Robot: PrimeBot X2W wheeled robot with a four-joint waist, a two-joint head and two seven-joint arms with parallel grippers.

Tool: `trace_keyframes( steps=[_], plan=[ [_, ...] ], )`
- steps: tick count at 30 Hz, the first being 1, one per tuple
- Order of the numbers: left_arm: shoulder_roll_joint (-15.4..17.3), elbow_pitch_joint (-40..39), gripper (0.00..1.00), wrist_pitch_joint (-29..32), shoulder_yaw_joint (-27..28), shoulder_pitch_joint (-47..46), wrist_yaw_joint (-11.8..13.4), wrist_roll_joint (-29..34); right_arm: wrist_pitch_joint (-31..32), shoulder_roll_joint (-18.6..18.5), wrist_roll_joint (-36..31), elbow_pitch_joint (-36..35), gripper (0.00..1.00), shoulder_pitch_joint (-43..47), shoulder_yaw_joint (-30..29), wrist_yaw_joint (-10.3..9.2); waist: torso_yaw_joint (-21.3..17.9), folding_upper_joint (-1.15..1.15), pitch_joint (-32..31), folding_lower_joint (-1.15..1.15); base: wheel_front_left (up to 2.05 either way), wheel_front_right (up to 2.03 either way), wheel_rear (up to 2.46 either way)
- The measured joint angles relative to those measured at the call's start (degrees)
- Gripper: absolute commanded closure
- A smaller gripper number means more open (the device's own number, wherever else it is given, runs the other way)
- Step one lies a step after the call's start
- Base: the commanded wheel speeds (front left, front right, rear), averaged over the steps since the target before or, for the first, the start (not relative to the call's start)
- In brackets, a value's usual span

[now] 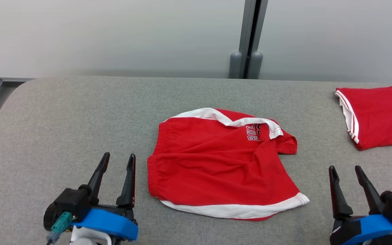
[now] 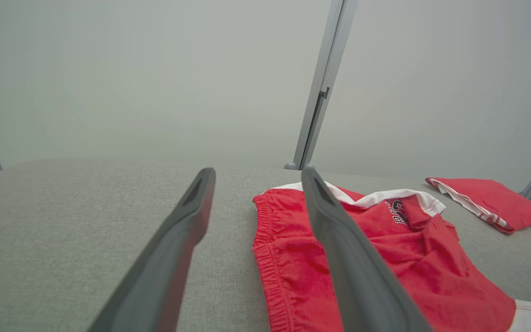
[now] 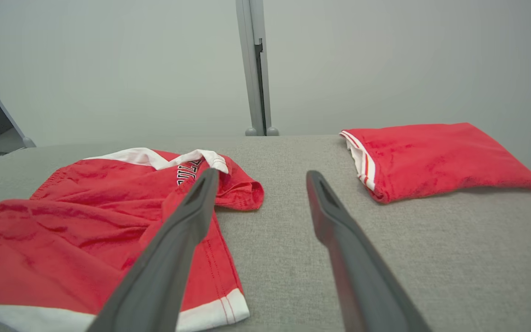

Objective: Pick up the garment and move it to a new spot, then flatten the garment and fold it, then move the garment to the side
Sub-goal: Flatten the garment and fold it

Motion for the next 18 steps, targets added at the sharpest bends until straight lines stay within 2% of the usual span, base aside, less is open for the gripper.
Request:
trace_keyframes(
  steps=[7, 18],
  plan=[
    [-0.29, -2.12, 0.00, 0.00, 4.05, 6.10, -1.35, 3.42, -0.12, -0.01, 0.93, 2.40, 0.00, 2.02, -0.04, 0.00, -0.59, 0.00, -2.80, 0.00, 0.00, 0.00, 0.00],
    [-1.12, -2.57, 0.00, 0.00, 7.14, 11.05, -3.08, 6.38, 0.42, 0.00, 1.53, 2.35, 0.00, 3.81, 1.01, 0.00, -1.79, 0.01, -4.38, 0.00, 0.00, 0.00, 0.00]
  ],
)
